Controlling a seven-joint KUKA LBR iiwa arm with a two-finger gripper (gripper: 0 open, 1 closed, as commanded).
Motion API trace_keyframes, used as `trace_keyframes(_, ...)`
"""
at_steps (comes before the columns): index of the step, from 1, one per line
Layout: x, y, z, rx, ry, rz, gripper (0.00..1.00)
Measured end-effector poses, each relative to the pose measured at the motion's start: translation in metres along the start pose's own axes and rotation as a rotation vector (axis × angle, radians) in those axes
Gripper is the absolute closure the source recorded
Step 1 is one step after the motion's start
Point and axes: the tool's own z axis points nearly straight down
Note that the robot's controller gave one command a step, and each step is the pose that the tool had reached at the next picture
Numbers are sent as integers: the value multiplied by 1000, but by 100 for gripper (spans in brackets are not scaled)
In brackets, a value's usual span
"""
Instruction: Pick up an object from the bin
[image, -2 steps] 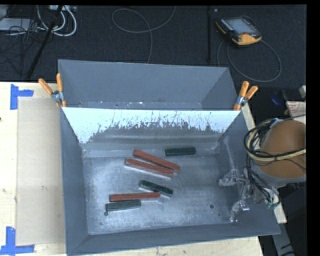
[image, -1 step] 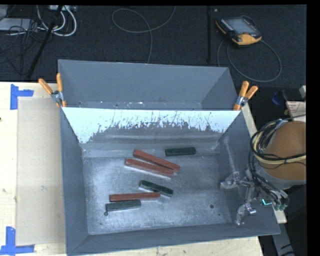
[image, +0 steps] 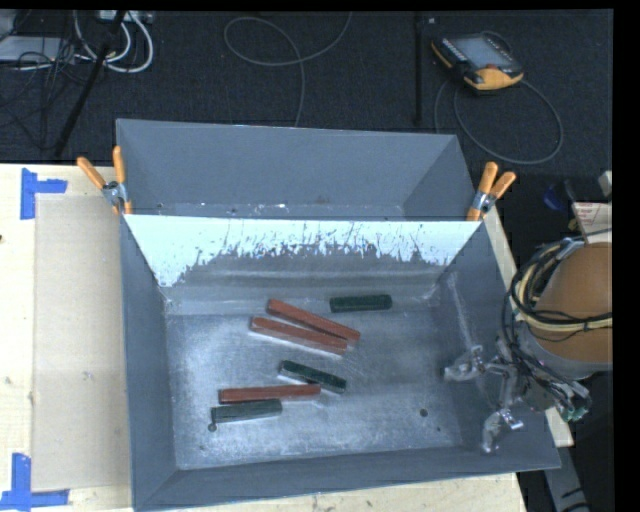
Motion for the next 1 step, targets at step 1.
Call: trace_keyframes(1, -54, -13, -22, -1, 1, -74, 0)
